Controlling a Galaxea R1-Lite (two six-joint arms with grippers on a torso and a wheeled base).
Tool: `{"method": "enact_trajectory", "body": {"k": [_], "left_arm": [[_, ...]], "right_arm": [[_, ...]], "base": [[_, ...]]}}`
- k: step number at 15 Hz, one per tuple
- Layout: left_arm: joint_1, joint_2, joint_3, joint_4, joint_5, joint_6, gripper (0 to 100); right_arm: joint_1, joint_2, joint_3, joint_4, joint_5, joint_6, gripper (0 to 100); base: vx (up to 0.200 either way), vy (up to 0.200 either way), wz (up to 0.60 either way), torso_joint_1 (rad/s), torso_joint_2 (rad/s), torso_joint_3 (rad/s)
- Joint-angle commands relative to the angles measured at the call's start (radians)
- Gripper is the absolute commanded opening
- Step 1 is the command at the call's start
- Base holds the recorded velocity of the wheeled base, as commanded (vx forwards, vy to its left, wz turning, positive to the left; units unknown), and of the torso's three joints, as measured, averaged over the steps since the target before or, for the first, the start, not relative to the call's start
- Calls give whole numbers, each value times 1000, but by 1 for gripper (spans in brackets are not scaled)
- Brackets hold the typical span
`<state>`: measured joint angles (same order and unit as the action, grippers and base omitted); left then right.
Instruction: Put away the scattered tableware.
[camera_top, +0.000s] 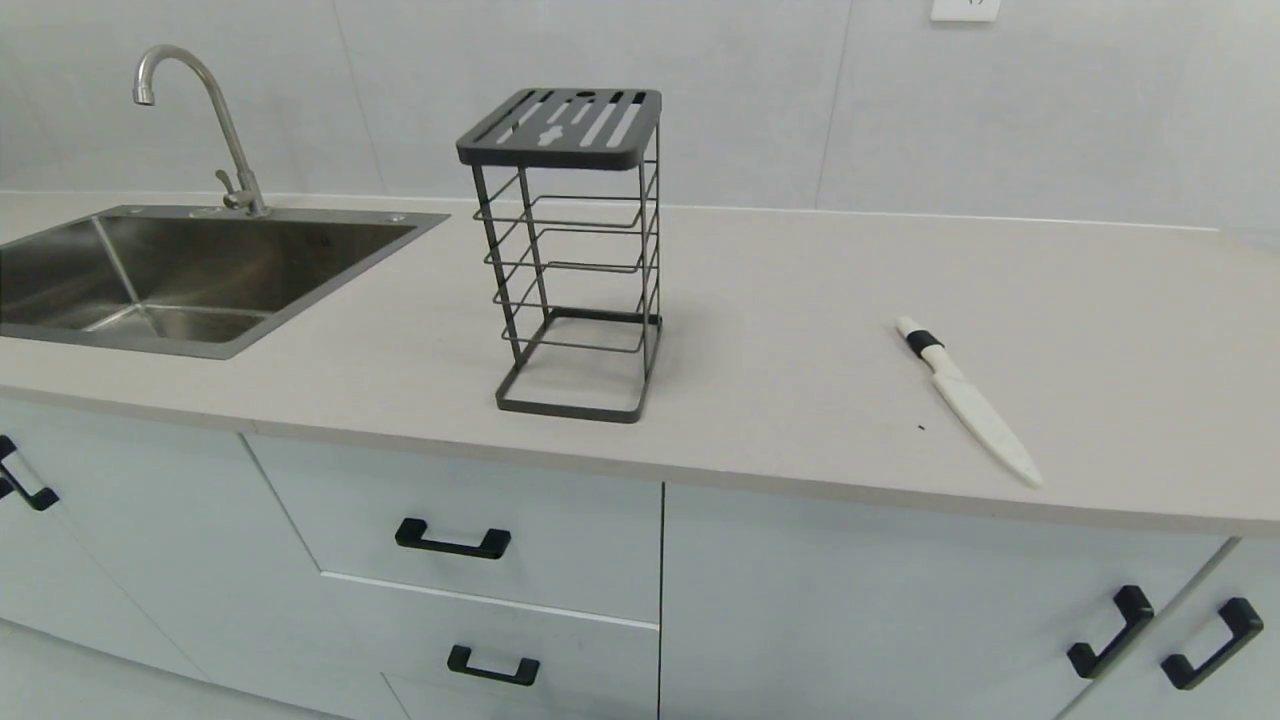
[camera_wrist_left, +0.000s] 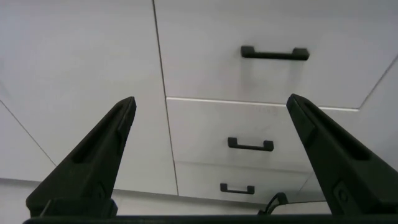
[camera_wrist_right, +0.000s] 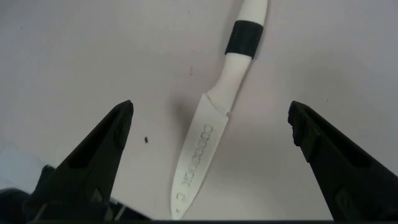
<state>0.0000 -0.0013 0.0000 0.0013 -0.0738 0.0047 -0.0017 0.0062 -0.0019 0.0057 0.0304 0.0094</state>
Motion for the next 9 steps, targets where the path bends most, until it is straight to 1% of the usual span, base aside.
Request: {"method": "enact_trajectory", "body": {"k": [1, 2, 5, 6, 9], "left_arm": [[0, 1, 0, 0, 0, 0, 100], [0, 1, 0, 0, 0, 0, 100], [0, 1, 0, 0, 0, 0, 100], [0, 1, 0, 0, 0, 0, 100], [0, 1, 0, 0, 0, 0, 100]], "right_arm": [[0, 1, 0, 0, 0, 0, 100], [0, 1, 0, 0, 0, 0, 100], [0, 1, 0, 0, 0, 0, 100], [0, 1, 0, 0, 0, 0, 100], [0, 1, 0, 0, 0, 0, 100]], "base": [[0, 0, 0, 242, -510, -212], [0, 0, 0, 256, -491, -217], [0, 0, 0, 93, -479, -214], [0, 0, 0, 237, -500, -222], [0, 0, 0, 403, -491, -240]]}}
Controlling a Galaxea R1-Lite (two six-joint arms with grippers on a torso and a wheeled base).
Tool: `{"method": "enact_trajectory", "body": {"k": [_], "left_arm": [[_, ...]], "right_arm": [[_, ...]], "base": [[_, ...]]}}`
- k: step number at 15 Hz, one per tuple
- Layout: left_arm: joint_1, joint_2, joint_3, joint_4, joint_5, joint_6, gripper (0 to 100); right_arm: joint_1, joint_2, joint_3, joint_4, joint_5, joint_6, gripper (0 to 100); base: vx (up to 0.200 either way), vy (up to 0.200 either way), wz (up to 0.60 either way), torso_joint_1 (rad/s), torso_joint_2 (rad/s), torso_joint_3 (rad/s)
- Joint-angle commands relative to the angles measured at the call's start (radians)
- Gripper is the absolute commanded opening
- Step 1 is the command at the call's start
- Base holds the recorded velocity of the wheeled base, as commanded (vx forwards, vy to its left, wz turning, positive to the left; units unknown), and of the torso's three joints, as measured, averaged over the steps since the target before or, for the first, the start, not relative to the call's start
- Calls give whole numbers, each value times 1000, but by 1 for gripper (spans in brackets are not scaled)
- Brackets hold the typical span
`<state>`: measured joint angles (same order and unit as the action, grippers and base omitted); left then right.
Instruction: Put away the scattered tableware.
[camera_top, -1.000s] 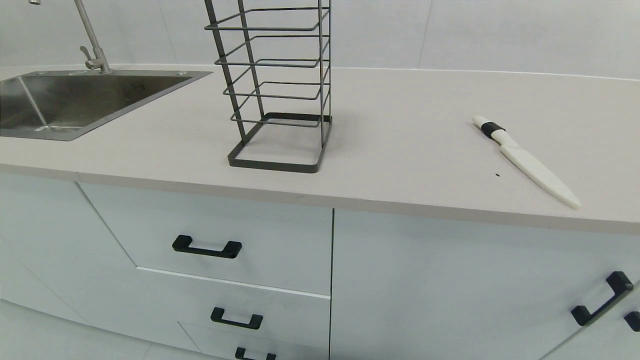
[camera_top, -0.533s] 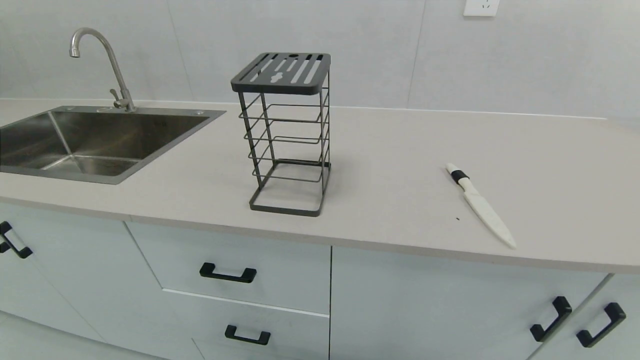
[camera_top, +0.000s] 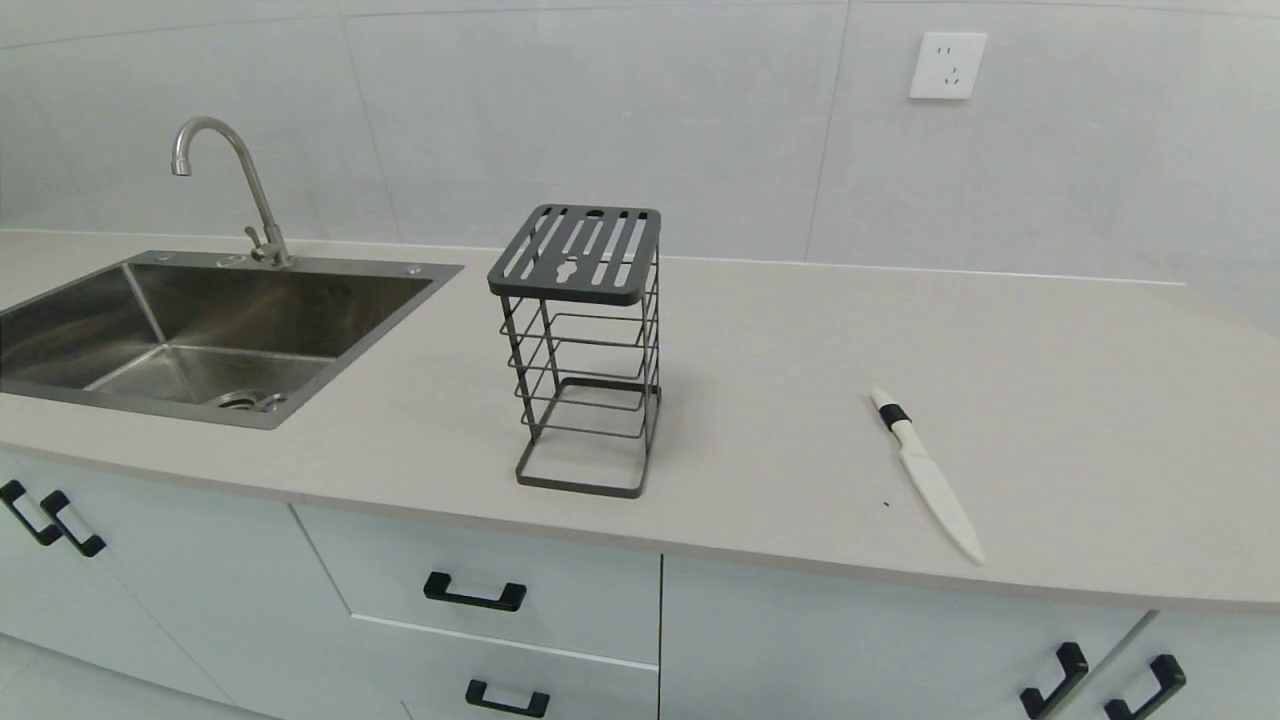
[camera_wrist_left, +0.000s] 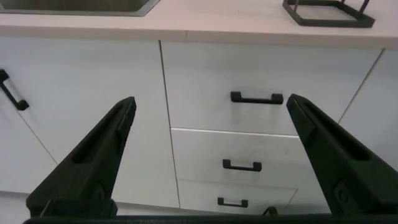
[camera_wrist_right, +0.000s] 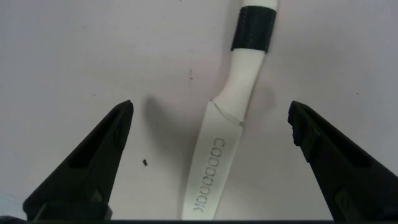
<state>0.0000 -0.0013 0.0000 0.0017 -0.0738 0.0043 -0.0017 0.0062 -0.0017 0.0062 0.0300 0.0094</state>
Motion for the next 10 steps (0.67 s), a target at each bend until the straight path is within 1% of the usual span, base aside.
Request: {"method": "enact_trajectory", "body": {"k": [1, 10], "left_arm": [[0, 1, -2, 0, 0, 0, 100], [0, 1, 0, 0, 0, -1, 100]], "right_arm": [[0, 1, 0, 0, 1, 0, 100], [0, 1, 0, 0, 1, 0, 100]], "base": [[0, 0, 0, 315, -486, -237], [0, 0, 0, 285, -535, -258]]}}
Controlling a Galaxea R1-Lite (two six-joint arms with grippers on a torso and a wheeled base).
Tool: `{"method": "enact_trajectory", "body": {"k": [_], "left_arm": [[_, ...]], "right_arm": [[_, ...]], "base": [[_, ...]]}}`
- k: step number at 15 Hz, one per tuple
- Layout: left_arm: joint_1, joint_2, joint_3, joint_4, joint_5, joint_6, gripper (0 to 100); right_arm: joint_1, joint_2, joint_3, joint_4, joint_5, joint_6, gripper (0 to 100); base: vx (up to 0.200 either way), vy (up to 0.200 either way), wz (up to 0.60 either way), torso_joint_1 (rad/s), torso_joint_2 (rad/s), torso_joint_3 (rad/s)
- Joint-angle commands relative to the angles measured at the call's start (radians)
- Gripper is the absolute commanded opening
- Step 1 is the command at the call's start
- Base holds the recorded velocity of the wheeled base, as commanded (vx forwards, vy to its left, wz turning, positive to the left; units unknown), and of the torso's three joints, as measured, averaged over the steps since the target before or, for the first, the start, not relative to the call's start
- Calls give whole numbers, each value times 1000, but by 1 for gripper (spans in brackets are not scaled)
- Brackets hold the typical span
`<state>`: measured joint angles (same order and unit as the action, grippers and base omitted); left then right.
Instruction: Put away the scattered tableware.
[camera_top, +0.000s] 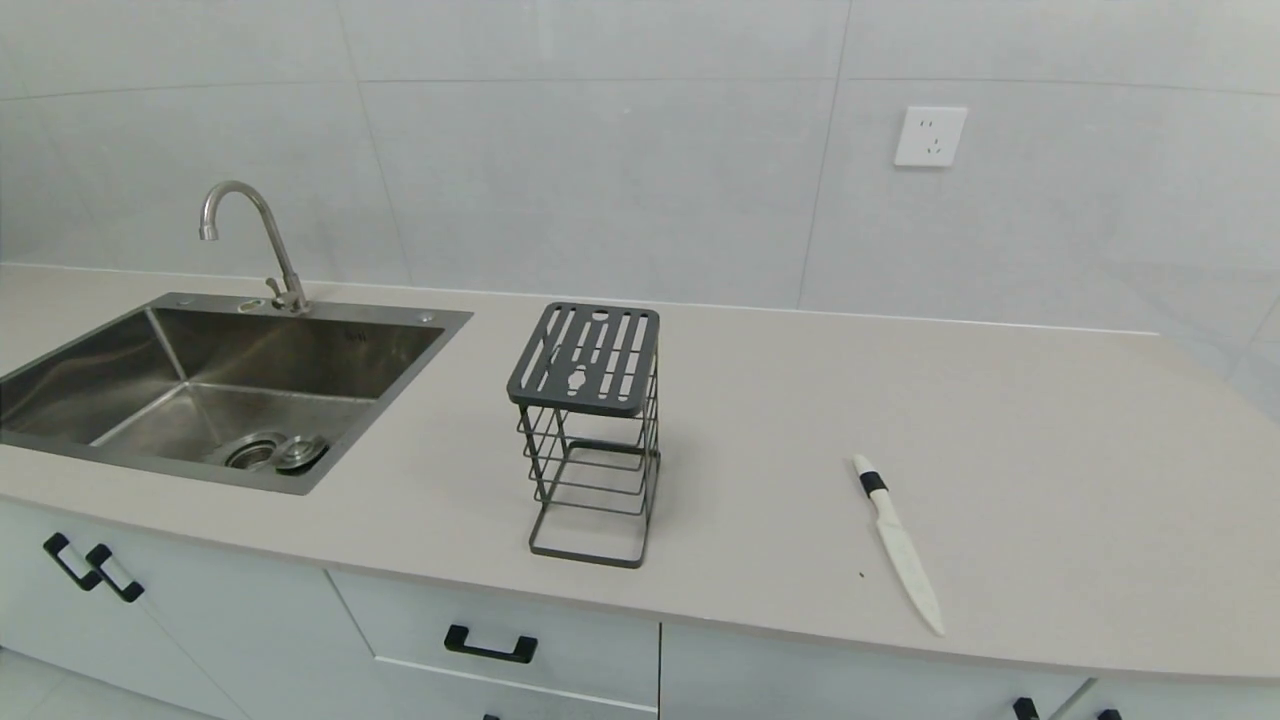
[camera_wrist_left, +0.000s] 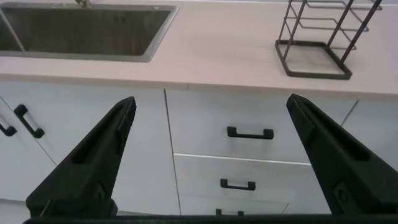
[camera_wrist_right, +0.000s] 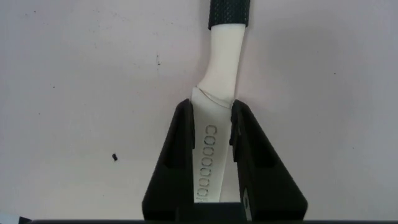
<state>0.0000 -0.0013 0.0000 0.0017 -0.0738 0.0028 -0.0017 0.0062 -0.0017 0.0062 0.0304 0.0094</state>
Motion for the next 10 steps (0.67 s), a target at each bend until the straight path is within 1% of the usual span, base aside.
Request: {"method": "enact_trajectory", "body": {"k": [1, 2, 3, 7, 10], "left_arm": [[0, 1, 0, 0, 0, 0, 100], [0, 1, 0, 0, 0, 0, 100], [0, 1, 0, 0, 0, 0, 100], [0, 1, 0, 0, 0, 2, 100], [0, 1, 0, 0, 0, 2, 100]], "right_arm": [[0, 1, 0, 0, 0, 0, 100], [0, 1, 0, 0, 0, 0, 100], [0, 1, -1, 0, 0, 0, 100], [0, 1, 0, 0, 0, 0, 100], [0, 1, 0, 0, 0, 0, 100]], "base": [[0, 0, 0, 305, -574, -286], [0, 0, 0, 246, -510, -227], [0, 0, 0, 129, -261, -119], [0, 0, -600, 49, -77, -40], [0, 0, 0, 0, 0, 0]]}}
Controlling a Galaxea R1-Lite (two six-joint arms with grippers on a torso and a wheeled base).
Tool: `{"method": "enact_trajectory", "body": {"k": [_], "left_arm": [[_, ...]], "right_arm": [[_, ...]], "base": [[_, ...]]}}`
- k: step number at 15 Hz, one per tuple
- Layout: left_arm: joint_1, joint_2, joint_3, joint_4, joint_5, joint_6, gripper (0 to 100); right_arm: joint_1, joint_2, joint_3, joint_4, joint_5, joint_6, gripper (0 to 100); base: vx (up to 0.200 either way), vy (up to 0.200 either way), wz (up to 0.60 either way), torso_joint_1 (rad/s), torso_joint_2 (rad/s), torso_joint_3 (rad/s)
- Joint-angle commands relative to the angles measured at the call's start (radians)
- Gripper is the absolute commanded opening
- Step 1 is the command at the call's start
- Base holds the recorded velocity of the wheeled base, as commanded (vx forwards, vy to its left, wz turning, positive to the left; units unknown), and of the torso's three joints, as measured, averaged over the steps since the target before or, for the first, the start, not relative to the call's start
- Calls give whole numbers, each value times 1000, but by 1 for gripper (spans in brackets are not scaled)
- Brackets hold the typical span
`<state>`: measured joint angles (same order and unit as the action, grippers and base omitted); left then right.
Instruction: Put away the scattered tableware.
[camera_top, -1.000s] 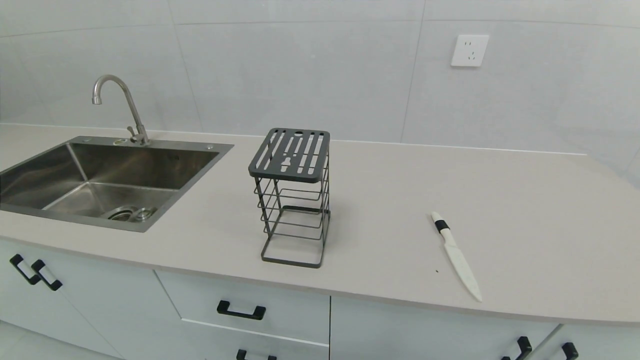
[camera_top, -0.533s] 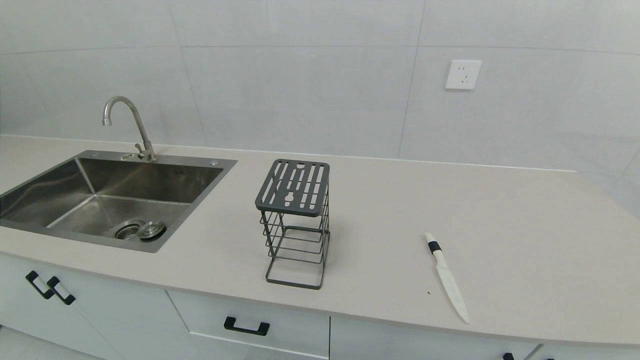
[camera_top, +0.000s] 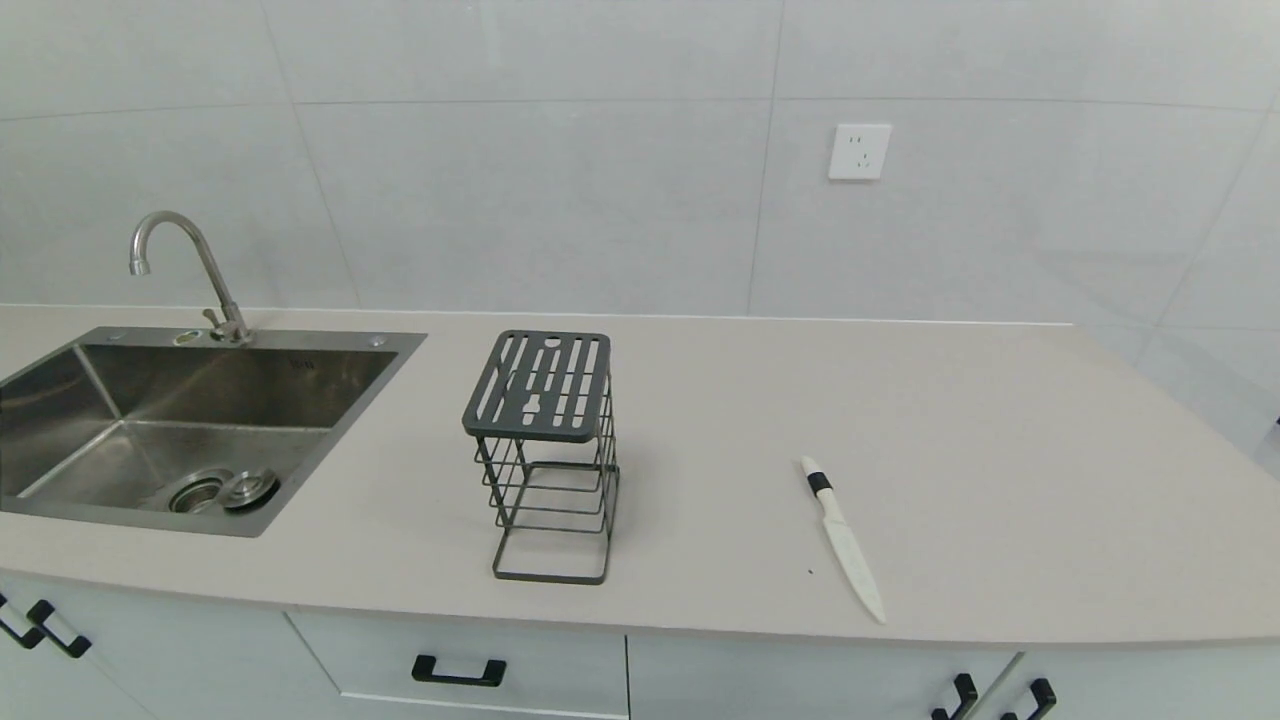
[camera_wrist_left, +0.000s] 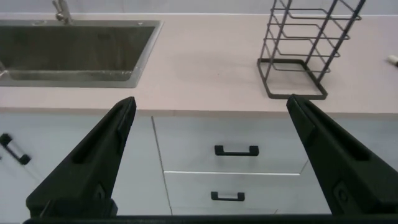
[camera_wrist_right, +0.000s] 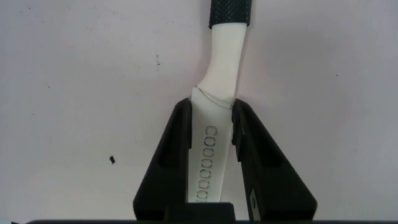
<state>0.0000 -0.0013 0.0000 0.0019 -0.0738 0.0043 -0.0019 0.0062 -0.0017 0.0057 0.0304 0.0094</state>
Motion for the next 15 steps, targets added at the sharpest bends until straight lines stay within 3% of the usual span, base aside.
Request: {"method": "enact_trajectory", "body": {"k": [1, 7, 10, 15], "left_arm": [[0, 1, 0, 0, 0, 0, 100], [0, 1, 0, 0, 0, 0, 100], [0, 1, 0, -2, 0, 0, 100], [0, 1, 0, -3, -1, 20, 100]], "right_arm": [[0, 1, 0, 0, 0, 0, 100], [0, 1, 0, 0, 0, 0, 100], [0, 1, -1, 0, 0, 0, 100], [0, 1, -1, -1, 5, -26, 100]], "base": [[0, 0, 0, 0, 0, 0], [0, 0, 0, 11, -17, -10], [0, 0, 0, 194, -383, -178], [0, 0, 0, 17, -33, -17]]}}
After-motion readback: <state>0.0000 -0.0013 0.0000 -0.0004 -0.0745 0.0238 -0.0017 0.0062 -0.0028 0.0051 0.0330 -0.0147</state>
